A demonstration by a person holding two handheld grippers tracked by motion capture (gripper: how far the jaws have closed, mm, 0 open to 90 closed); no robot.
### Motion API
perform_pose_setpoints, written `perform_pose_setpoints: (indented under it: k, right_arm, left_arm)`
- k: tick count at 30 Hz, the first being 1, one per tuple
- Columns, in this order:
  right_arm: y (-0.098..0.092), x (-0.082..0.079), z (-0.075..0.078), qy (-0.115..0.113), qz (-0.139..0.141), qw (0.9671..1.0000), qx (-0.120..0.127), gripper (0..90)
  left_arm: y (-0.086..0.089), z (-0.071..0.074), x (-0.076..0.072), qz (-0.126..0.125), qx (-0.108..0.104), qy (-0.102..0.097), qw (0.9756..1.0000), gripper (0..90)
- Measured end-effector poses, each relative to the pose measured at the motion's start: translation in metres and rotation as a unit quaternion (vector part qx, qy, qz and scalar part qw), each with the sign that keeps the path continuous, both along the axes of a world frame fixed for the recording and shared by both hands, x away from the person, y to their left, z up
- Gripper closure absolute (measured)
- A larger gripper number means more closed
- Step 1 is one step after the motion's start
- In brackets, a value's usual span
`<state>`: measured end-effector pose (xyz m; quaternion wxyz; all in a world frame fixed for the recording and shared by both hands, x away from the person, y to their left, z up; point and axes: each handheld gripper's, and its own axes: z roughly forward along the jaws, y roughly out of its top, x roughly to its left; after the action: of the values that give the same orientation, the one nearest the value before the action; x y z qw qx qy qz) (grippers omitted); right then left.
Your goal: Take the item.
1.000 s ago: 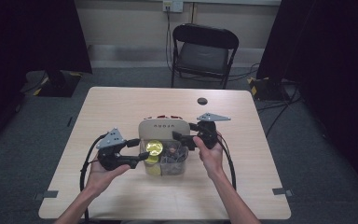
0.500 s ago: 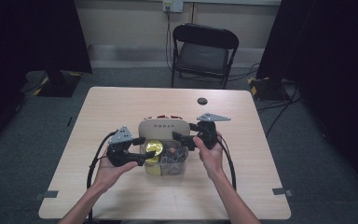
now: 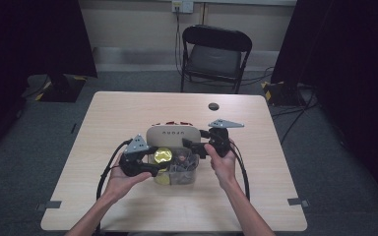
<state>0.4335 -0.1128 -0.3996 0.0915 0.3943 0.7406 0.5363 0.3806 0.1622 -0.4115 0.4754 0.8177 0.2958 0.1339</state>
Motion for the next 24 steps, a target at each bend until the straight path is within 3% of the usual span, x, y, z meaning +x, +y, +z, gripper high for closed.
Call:
perform_pose_setpoints:
  k: [5,8,12,24]
  right_arm:
    - [0.0000,-0.0001,-0.0003,0.000,0.000,1.0000,0.000,17.2]
    - [0.0001,-0.0001,-0.0003,0.001,-0.001,1.0000,0.001,17.2]
    - [0.0001,-0.0003,-0.0007,0.000,-0.001,1.0000,0.000,17.2]
    - [0.0006,0.0001,-0.0010,0.000,-0.001,1.0000,0.000,16.6]
  left_arm:
    - [-0.0025,-0.0043,0.0030,-0.007,-0.004,0.007,0.9999,35.8]
    - [-0.0036,-0.0040,0.0016,-0.004,0.007,0.004,1.0000,35.0]
    - [-0.0060,-0.0076,0.0016,-0.006,0.006,0.013,0.9999,35.6]
    - [-0.0035,-0.0078,0.0022,-0.013,-0.001,0.016,0.9998,37.7]
